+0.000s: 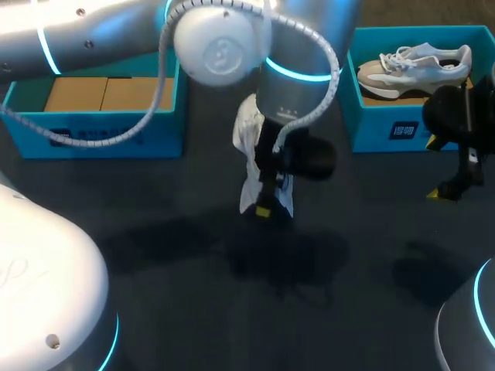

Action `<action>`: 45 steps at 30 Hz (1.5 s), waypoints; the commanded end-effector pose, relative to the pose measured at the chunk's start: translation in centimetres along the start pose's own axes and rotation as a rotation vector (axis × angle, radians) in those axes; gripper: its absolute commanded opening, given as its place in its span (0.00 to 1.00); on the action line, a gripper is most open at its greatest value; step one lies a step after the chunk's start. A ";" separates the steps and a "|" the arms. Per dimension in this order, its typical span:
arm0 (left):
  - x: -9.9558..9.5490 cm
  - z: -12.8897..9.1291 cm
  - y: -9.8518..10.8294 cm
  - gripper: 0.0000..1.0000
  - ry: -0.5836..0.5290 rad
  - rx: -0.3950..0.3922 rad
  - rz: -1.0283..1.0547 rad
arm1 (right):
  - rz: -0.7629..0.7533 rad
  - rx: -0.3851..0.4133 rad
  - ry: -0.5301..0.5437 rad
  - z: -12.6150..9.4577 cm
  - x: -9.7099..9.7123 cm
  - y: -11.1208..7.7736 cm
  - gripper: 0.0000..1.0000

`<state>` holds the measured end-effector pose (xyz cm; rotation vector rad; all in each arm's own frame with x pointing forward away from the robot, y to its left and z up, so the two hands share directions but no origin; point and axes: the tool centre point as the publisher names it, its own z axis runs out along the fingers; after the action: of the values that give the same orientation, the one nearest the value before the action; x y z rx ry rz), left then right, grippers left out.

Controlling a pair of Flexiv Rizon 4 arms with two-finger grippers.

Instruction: Take the shoe out of the shoebox, open the shoe tongue, remove and reinsert the insole, then place the shoe into the shoebox

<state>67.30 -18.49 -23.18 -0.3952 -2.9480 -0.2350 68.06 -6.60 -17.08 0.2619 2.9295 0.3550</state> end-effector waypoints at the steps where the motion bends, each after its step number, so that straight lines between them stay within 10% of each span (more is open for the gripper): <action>1: 0.4 -3.5 0.7 0.00 -0.032 -0.013 0.007 | 0.000 0.004 0.004 0.1 -0.2 0.1 1.00; 28: 0.1 -5.6 2.1 0.00 -0.066 -0.034 0.091 | 0.000 0.004 0.004 0.1 -0.2 0.1 1.00; 45: -2.9 -5.9 12.2 0.00 -0.036 0.015 0.227 | 0.000 0.004 0.004 0.1 -0.2 0.1 1.00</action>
<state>72.73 -11.49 -16.76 -0.7354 -2.9078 -0.2684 68.07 -6.59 -17.08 0.2621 2.9297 0.3548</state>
